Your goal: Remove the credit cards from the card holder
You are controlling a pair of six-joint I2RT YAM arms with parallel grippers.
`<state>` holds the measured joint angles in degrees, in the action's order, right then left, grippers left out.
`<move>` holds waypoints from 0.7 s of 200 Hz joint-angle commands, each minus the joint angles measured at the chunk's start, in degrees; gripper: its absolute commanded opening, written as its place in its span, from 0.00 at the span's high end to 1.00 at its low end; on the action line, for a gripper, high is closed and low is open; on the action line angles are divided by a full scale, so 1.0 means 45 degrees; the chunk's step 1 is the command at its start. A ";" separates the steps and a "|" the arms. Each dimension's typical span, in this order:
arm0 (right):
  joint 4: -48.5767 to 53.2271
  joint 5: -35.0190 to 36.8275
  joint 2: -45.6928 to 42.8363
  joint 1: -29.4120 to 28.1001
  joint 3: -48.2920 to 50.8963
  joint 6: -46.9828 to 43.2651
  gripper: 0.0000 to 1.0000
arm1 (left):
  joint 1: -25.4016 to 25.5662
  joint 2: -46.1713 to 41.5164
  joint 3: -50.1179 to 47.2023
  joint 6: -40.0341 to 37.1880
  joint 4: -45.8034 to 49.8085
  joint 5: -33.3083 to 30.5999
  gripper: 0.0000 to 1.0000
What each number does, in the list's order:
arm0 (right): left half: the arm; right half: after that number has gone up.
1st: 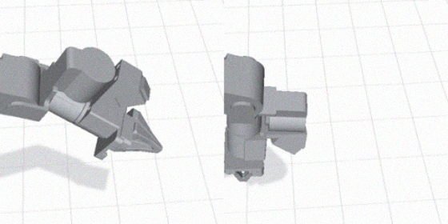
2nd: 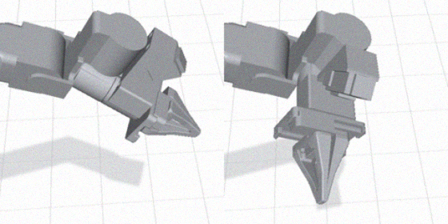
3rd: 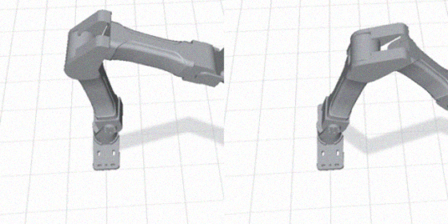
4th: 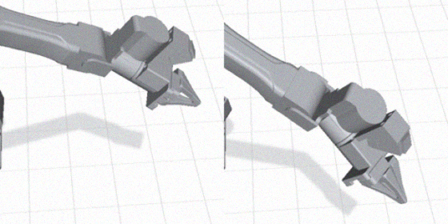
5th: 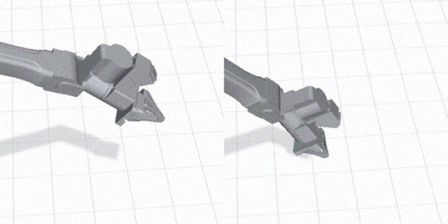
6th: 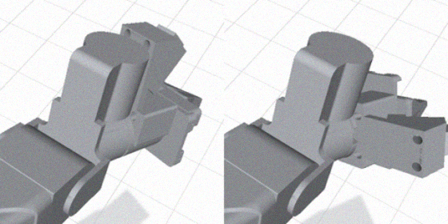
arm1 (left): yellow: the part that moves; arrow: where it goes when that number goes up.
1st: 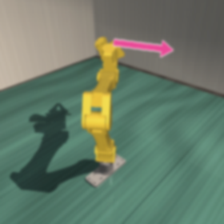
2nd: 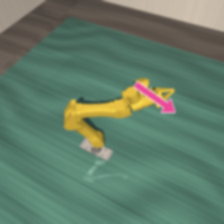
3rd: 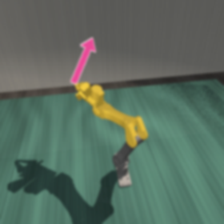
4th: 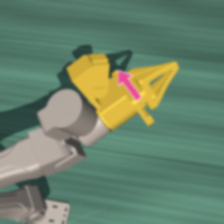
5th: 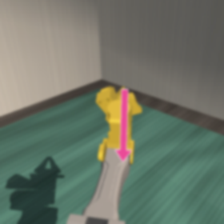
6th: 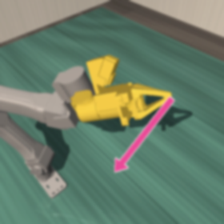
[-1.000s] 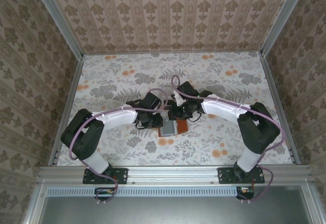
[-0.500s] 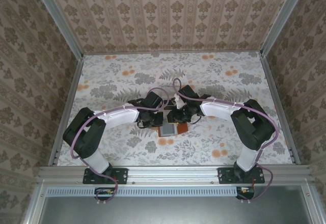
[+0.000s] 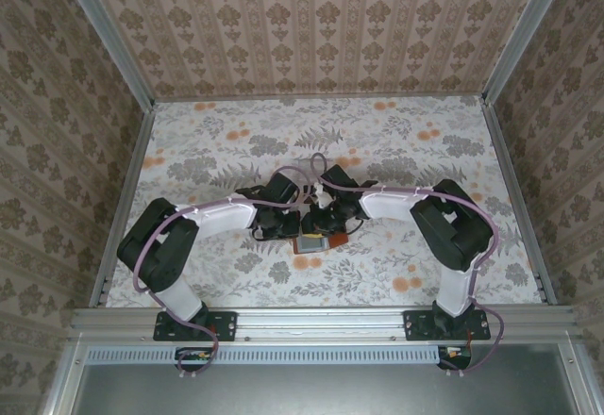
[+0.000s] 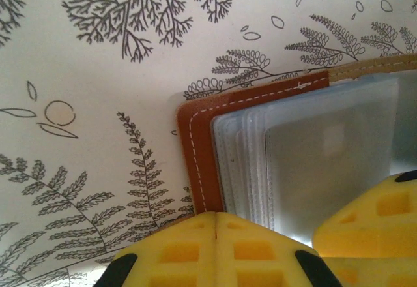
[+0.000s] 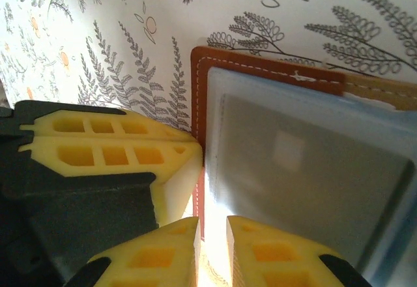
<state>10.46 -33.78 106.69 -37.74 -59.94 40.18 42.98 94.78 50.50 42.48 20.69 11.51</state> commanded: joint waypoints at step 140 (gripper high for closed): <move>0.6187 0.6197 -0.0553 -0.0804 -0.2129 -0.1285 0.56 | -0.0392 -0.0036 -0.0768 -0.0025 -0.0208 0.0079 1.00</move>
<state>27.77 -17.52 106.28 -40.40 -67.51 36.71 41.78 94.00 48.80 42.48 18.44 13.43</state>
